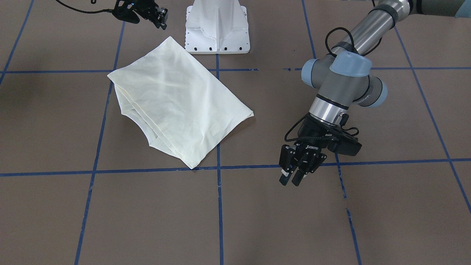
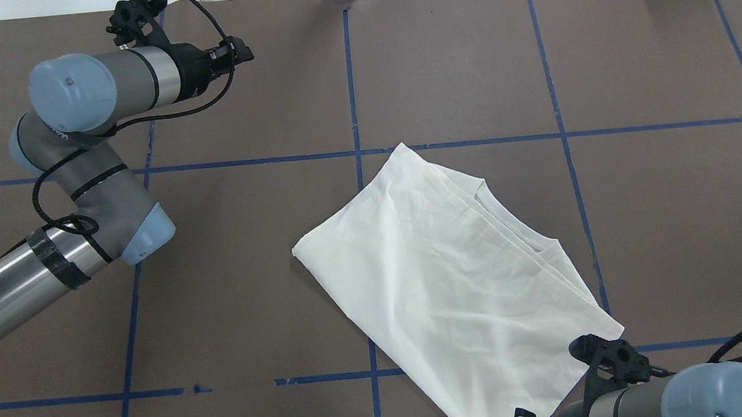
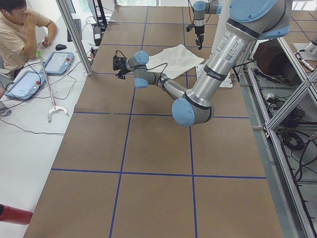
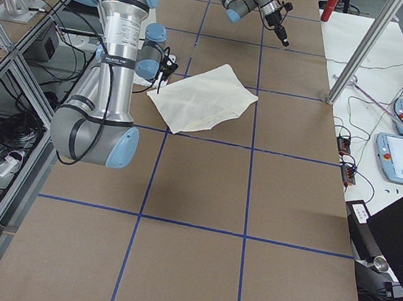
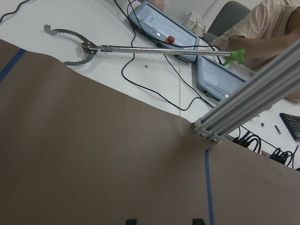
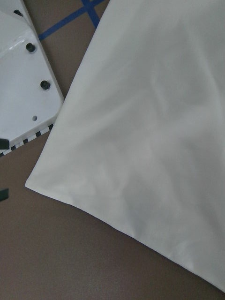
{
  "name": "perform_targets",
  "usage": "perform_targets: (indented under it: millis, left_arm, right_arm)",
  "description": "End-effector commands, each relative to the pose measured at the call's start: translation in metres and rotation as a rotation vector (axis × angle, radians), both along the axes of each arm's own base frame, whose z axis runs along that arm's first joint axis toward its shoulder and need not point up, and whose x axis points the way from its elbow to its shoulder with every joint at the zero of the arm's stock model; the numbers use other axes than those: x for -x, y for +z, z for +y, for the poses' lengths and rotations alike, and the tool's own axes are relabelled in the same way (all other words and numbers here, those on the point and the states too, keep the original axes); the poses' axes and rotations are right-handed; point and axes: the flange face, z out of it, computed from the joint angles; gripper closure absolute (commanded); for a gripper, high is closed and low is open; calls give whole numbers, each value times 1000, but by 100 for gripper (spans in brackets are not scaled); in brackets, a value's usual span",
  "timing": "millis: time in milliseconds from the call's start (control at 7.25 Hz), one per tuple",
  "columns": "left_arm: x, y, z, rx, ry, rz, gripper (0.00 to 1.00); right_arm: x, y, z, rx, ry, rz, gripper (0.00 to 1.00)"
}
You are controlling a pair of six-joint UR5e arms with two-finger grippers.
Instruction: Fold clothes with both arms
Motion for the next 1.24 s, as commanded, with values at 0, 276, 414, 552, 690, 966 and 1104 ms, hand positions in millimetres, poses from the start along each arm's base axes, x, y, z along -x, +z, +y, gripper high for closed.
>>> perform_targets:
  millis: [0, 276, 414, 552, 690, 966, 1104]
  left_arm:
    - [-6, 2, 58, 156, 203, 138, 50]
    - [-36, -7, 136, 382, 261, 163, 46]
    - [-67, -11, 164, 408, 241, 107, 46]
    - [-101, 3, 193, 406, 224, 63, 46]
    - [-119, 12, 208, 411, 234, 33, 46]
    - [-123, 11, 207, 456, 208, -47, 38]
    - [-128, 17, 210, 447, 178, -62, 36]
  right_arm:
    - [-21, -8, -52, -4, 130, -20, 0]
    - [-60, -3, -131, -11, 331, -7, 0]
    - [-65, 0, -169, -48, 389, 2, 0]
    - [-59, 5, -204, -91, 418, 18, 0]
    - [-46, 12, -225, -95, 435, 39, 0]
    - [-38, 18, -229, -93, 435, 50, 0]
    - [-38, 19, -230, -92, 436, 52, 0]
